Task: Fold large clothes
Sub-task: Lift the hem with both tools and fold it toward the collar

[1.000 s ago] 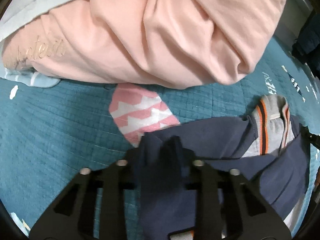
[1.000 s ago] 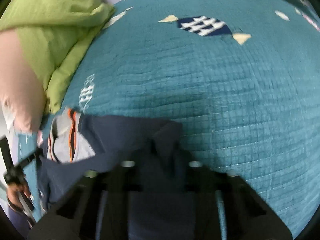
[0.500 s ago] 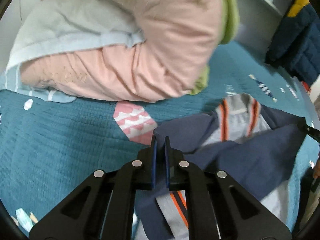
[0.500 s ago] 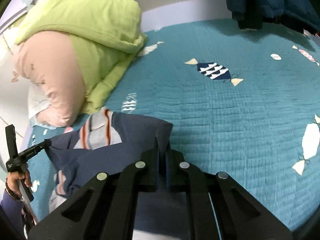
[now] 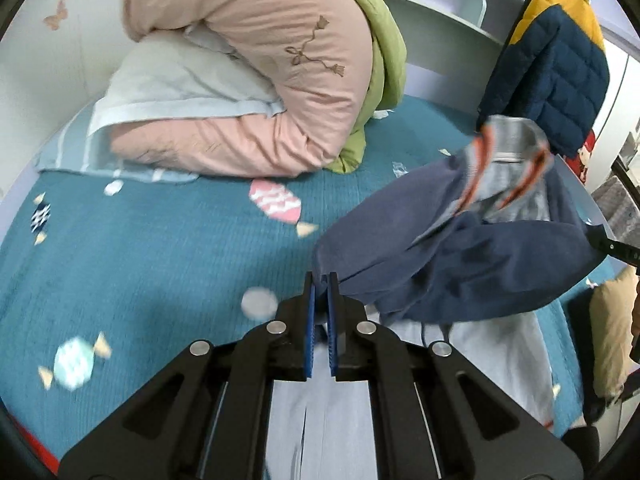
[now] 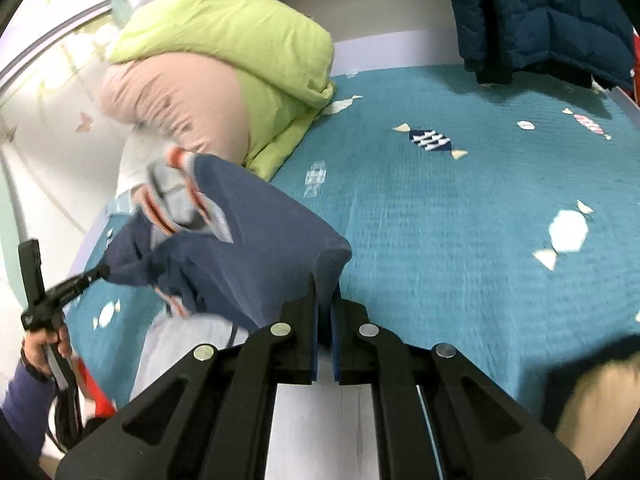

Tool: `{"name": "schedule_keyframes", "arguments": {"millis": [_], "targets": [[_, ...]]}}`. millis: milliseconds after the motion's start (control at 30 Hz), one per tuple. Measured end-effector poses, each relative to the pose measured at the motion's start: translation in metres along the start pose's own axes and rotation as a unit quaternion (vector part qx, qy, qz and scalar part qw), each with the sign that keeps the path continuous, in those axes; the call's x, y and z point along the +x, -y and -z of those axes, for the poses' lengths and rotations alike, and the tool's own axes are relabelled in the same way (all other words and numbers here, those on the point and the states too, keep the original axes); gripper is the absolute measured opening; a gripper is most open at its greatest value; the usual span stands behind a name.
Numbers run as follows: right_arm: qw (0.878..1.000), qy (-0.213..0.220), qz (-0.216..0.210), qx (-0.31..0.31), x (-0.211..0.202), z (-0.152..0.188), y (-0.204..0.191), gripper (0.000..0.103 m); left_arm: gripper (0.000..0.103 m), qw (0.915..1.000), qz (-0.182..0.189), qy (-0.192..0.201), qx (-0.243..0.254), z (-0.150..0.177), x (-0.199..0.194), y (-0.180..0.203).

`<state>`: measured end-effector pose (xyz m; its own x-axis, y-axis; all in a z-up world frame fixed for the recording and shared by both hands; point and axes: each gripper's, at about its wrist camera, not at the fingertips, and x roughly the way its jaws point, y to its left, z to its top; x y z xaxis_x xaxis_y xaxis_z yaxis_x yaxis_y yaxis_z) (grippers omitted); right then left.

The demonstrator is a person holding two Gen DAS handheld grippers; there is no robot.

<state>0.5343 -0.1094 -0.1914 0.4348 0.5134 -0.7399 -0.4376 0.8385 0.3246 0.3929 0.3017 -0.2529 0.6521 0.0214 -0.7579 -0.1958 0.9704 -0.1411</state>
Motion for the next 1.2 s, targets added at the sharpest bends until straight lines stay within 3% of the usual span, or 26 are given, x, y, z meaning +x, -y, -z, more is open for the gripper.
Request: {"name": "schedule_keyframes", "arguments": {"millis": [233,400,500,600,700,767,800,833,967,1067,1133,1200], "targets": [[0.999,-0.035,-0.011,0.031,-0.049,0.099,0.007,0.004,0.005,0.9991,0.012,-0.024,-0.034,0.090,-0.050,-0.016],[0.991,-0.118,0.001,0.058,-0.029,0.184,0.015,0.005,0.005,0.9936,0.025,-0.098,-0.049,0.172,-0.039,-0.017],[0.985,-0.154,0.028,0.068,-0.012,0.220,0.017,0.008,0.006,0.9920,0.013,-0.116,-0.047,0.200,-0.033,-0.013],[0.985,-0.133,0.017,0.106,-0.022,0.226,0.022,0.009,0.007,0.9921,0.012,-0.106,-0.067,0.200,-0.041,-0.017],[0.987,-0.128,0.022,0.095,-0.034,0.221,0.014,0.017,0.018,0.9937,0.008,-0.103,-0.042,0.192,-0.053,-0.011],[0.987,-0.128,0.033,0.090,-0.045,0.217,0.010,0.032,0.034,0.9939,0.014,-0.103,-0.039,0.187,-0.063,-0.007],[0.987,-0.125,0.041,0.091,-0.051,0.217,0.012,0.044,0.049,0.9941,0.006,-0.101,-0.041,0.184,-0.071,-0.006],[0.987,-0.119,0.050,0.092,-0.058,0.216,0.014,0.045,0.056,0.9947,0.004,-0.092,-0.046,0.182,-0.080,-0.004],[0.989,-0.097,0.059,0.099,-0.075,0.210,0.014,0.045,0.066,0.9971,0.010,-0.063,-0.043,0.170,-0.101,0.012],[0.990,-0.087,0.041,0.099,-0.066,0.201,0.002,0.042,0.068,0.9971,0.028,-0.059,-0.039,0.158,-0.089,0.024],[0.991,-0.089,0.025,0.098,-0.049,0.196,-0.009,0.019,0.068,0.9964,0.036,-0.065,-0.041,0.151,-0.068,0.032],[0.986,-0.125,0.008,0.108,-0.018,0.200,-0.015,0.009,0.068,0.9921,0.047,-0.106,-0.048,0.155,-0.036,0.036]]}}
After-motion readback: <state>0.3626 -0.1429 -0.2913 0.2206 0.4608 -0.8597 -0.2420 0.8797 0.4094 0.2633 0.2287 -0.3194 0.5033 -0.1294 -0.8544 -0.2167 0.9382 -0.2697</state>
